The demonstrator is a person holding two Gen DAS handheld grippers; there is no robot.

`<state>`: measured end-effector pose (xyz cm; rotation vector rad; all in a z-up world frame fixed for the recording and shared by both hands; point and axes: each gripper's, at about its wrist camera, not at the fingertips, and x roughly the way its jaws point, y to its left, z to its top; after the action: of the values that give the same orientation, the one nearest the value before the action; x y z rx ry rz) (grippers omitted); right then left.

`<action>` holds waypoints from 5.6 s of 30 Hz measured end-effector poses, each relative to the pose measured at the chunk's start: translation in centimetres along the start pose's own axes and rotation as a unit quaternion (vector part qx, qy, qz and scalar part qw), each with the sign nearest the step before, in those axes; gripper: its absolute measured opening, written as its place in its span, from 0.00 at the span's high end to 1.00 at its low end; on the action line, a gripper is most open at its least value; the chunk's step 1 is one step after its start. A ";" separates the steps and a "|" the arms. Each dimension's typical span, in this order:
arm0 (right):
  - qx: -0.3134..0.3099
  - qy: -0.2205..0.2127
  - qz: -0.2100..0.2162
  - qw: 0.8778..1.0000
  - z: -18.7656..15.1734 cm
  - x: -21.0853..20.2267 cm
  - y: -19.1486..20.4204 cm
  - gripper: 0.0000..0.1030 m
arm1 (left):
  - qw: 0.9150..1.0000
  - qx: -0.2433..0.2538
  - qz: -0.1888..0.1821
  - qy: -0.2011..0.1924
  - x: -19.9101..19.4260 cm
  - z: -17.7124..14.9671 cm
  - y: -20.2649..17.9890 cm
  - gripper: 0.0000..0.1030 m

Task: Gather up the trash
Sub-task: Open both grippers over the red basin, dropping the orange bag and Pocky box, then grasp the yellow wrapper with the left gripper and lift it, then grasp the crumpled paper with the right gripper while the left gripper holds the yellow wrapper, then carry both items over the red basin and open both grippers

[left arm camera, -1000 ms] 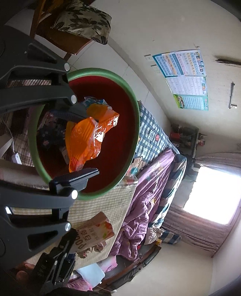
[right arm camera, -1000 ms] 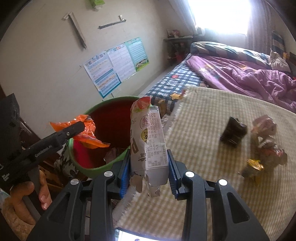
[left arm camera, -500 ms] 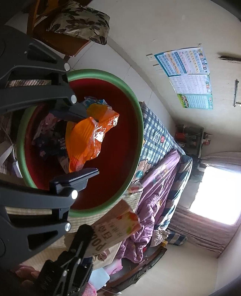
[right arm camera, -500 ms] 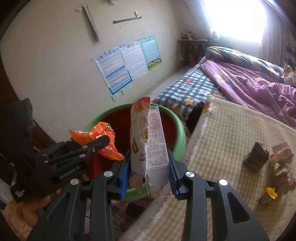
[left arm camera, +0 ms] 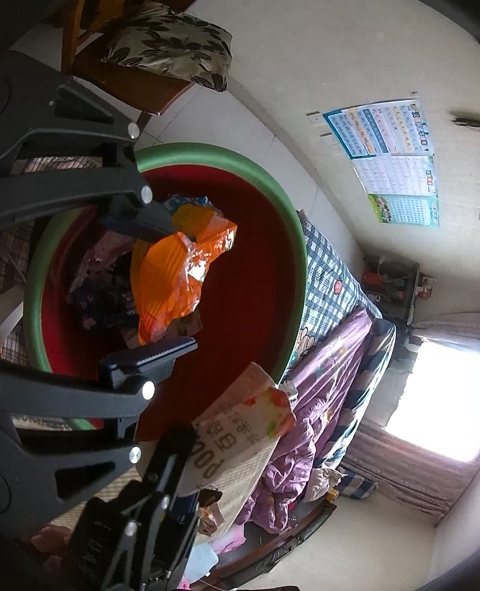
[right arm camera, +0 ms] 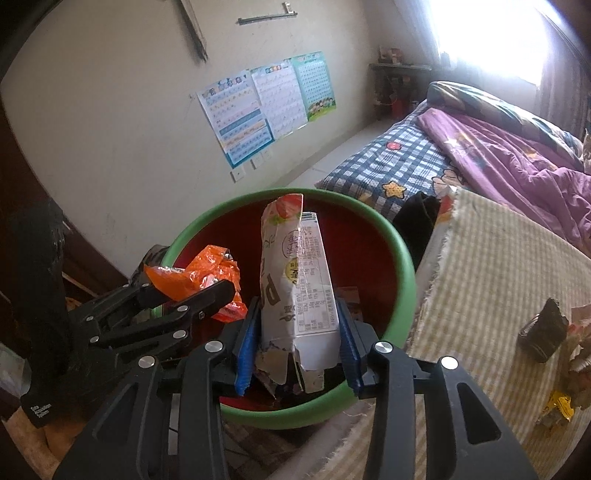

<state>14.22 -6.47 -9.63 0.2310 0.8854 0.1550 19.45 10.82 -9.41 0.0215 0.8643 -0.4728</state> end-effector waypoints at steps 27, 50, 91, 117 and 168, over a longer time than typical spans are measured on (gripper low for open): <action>0.056 -0.073 -0.024 0.995 -3.7 -10.4 -8.6 0.29 | 0.999 -0.030 0.024 -0.020 -3.9 -2.6 -4.3 0.33; 0.131 -0.055 -0.093 0.985 -13.6 -20.1 -27.9 0.29 | 1.000 -0.009 -0.021 0.008 -2.3 -6.9 -23.5 0.28; 0.115 0.003 -0.031 0.993 -10.2 -11.4 -27.9 0.20 | 0.997 -0.078 0.017 -0.020 -6.1 -6.7 -20.0 0.73; 0.133 -0.028 -0.007 0.991 -12.3 -15.8 -26.1 0.81 | 0.993 -0.103 0.052 -0.034 -7.1 -6.8 -16.5 0.73; 0.116 -0.117 -0.048 0.985 -5.1 -14.9 -10.6 0.81 | 0.998 0.015 -0.037 -0.045 -6.1 -1.1 -7.5 0.73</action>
<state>1.29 -19.39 -4.40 0.4148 0.6788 -0.0664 12.20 6.69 -4.35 -0.0037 0.7709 -0.5514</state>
